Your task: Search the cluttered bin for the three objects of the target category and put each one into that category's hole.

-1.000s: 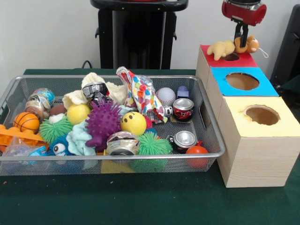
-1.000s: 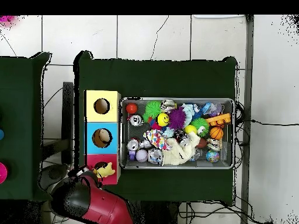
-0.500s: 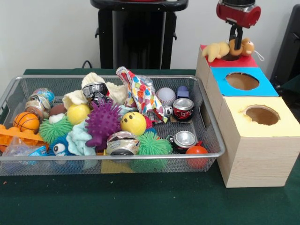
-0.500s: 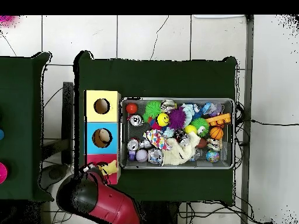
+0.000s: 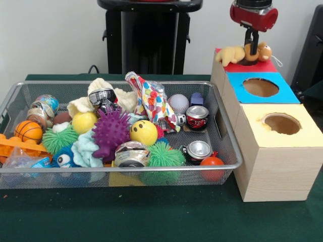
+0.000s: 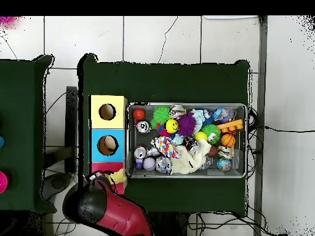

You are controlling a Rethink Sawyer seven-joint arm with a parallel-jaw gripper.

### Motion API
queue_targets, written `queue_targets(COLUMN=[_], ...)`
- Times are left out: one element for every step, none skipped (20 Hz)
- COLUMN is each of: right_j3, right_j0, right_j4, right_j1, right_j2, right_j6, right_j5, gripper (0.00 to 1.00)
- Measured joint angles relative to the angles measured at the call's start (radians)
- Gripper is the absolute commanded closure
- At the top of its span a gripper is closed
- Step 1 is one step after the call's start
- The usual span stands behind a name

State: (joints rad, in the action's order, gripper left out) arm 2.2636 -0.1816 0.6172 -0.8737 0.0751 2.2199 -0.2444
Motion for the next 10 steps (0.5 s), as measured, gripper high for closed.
queue_targets(right_j3=[0.000,0.000,0.000,0.000,0.000,0.000,0.000,0.000,0.000,0.000], right_j0=[-0.002,-0.003,-0.005,-0.008,-0.012,-0.014,-0.020,-0.022,-0.024,-0.026], right_j4=[-0.001,-0.002,-0.002,-0.004,-0.005,-0.006,-0.008,-0.008,-0.008,-0.008], right_j1=[0.000,0.000,0.000,0.000,0.000,0.000,0.000,0.000,0.000,0.000], right_j2=[0.000,0.000,0.000,0.000,0.000,0.001,0.002,0.003,0.004,0.005], right_j6=[0.000,0.000,0.000,0.000,0.000,0.000,0.000,0.000,0.000,0.000], right_j5=[0.000,0.000,0.000,0.000,0.000,0.000,0.000,0.000,0.000,0.000], gripper=[1.00,1.00,1.00,1.00,1.00,1.00,1.00,1.00,1.00,1.00])
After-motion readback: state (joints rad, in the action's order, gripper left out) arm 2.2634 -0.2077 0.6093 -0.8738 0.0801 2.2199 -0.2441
